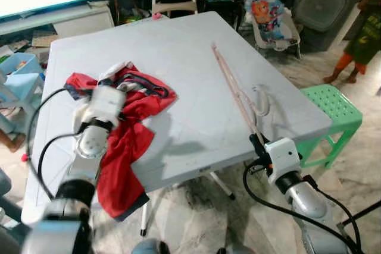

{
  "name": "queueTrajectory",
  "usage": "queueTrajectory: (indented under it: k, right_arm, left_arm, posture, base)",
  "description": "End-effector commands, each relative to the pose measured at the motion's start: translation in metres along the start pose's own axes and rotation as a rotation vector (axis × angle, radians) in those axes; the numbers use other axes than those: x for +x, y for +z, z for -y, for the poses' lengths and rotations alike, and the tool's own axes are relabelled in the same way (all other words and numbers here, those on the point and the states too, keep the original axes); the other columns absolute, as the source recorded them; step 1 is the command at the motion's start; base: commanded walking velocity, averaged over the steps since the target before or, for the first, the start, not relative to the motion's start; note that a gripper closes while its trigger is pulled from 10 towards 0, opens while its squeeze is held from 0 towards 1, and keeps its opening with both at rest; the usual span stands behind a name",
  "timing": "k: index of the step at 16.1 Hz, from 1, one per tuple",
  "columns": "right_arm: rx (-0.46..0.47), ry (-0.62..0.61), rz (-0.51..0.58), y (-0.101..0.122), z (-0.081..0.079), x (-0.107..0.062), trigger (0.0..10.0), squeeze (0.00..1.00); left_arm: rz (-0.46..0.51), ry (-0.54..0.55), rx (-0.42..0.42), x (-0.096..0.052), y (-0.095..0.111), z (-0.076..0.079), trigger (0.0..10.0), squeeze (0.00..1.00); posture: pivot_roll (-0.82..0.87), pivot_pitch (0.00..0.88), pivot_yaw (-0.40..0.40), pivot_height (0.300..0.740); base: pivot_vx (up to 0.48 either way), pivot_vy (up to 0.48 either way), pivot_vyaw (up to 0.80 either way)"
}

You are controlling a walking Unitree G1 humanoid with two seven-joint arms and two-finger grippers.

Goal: Hang hanger

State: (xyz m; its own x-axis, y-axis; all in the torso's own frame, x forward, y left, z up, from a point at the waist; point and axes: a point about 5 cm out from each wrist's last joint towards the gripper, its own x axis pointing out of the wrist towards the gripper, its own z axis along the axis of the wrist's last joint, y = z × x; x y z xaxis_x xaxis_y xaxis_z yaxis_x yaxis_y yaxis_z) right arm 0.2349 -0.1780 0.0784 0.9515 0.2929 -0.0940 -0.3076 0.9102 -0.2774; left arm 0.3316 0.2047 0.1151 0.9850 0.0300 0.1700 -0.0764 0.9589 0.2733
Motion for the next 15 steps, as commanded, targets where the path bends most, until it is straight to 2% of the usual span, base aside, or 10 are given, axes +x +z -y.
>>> queueTrajectory:
  k: [1, 2, 3, 5, 6, 10, 11, 12, 13, 15]
  right_arm:
    - [0.015, 0.016, -0.029, -0.006, -0.003, 0.001, 10.0, 0.00]
    - [0.016, 0.019, -0.030, -0.007, -0.004, 0.002, 10.0, 0.00]
    - [0.018, 0.033, -0.030, -0.007, -0.006, 0.003, 10.0, 0.00]
    - [0.012, 0.049, -0.026, -0.007, -0.009, 0.005, 10.0, 0.00]
    - [0.010, 0.053, -0.022, -0.006, -0.008, 0.006, 10.0, 0.00]
    - [0.014, 0.044, -0.017, -0.007, -0.006, 0.010, 10.0, 0.00]
    - [0.013, 0.051, -0.016, -0.008, -0.008, 0.011, 10.0, 0.00]
    - [0.012, 0.059, -0.015, -0.008, -0.010, 0.012, 10.0, 0.00]
    - [0.010, 0.060, -0.012, -0.007, -0.010, 0.012, 10.0, 0.00]
    - [0.004, 0.056, -0.010, -0.008, -0.009, 0.012, 10.0, 0.00]
  left_arm:
    - [-0.054, 0.136, -0.080, -0.013, -0.005, -0.009, 10.0, 1.00]
    - [-0.051, 0.148, -0.095, -0.018, -0.005, -0.009, 10.0, 1.00]
    - [-0.057, 0.155, -0.131, -0.031, -0.008, -0.004, 10.0, 1.00]
    - [-0.147, 0.153, -0.200, -0.049, -0.012, 0.006, 10.0, 1.00]
    - [-0.183, 0.133, -0.208, -0.056, -0.014, 0.010, 10.0, 1.00]
    - [-0.206, 0.103, -0.185, -0.080, -0.009, 0.011, 10.0, 1.00]
    - [-0.278, 0.117, -0.214, -0.087, -0.015, 0.012, 10.0, 0.42]
    - [-0.423, 0.161, -0.277, -0.096, -0.031, 0.012, 10.0, 0.00]
    - [-0.502, 0.207, -0.317, -0.096, -0.043, 0.009, 10.0, 0.00]
    - [-0.503, 0.193, -0.291, -0.086, -0.044, 0.006, 10.0, 0.00]
  posture:
    - [-0.05, 0.000, 0.040, 0.740]
    - [-0.05, 0.000, 0.038, 0.740]
    - [-0.04, 0.000, 0.034, 0.740]
    - [-0.03, 0.000, 0.028, 0.740]
    - [-0.03, 0.000, 0.028, 0.740]
    - [0.01, 0.000, 0.019, 0.740]
    - [0.01, 0.000, 0.019, 0.740]
    - [0.02, 0.000, 0.017, 0.740]
    - [0.01, 0.000, 0.017, 0.740]
    - [0.01, 0.000, 0.017, 0.740]
  base:
    - [0.000, 0.000, 0.00]
    - [0.000, 0.000, 0.00]
    - [0.000, 0.000, 0.00]
    - [0.000, 0.000, 0.00]
    - [0.000, 0.000, 0.00]
    - [0.000, 0.000, 0.00]
    - [0.000, 0.000, 0.00]
    - [0.000, 0.000, 0.00]
    - [0.000, 0.000, 0.00]
    - [0.000, 0.000, 0.00]
